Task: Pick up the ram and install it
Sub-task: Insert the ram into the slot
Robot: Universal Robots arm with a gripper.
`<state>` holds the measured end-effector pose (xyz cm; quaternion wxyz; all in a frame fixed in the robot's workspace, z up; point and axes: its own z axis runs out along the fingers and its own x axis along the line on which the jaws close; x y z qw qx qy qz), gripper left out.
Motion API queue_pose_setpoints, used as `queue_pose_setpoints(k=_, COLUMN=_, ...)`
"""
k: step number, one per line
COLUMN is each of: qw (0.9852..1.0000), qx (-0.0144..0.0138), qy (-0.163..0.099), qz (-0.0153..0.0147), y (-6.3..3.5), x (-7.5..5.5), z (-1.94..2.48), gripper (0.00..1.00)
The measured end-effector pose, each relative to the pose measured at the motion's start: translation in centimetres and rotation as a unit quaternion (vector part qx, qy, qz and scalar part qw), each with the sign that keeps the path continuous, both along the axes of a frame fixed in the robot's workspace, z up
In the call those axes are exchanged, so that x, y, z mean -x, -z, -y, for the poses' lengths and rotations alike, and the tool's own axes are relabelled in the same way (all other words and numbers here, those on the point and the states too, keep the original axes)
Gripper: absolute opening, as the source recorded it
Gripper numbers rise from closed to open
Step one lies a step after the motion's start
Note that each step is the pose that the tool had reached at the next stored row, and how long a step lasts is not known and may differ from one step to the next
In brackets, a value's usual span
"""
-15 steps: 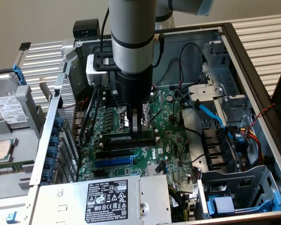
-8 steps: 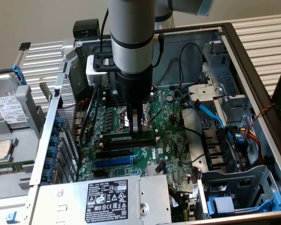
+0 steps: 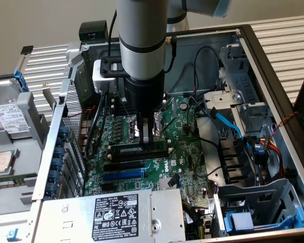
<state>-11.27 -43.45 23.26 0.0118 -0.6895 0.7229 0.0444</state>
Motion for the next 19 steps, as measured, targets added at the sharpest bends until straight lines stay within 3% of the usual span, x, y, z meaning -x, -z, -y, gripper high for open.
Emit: queue_pose_setpoints(k=19, qw=1.0000, qx=0.0002, qy=0.000, qz=0.0000, y=0.12, x=0.03, z=-0.02, gripper=0.12)
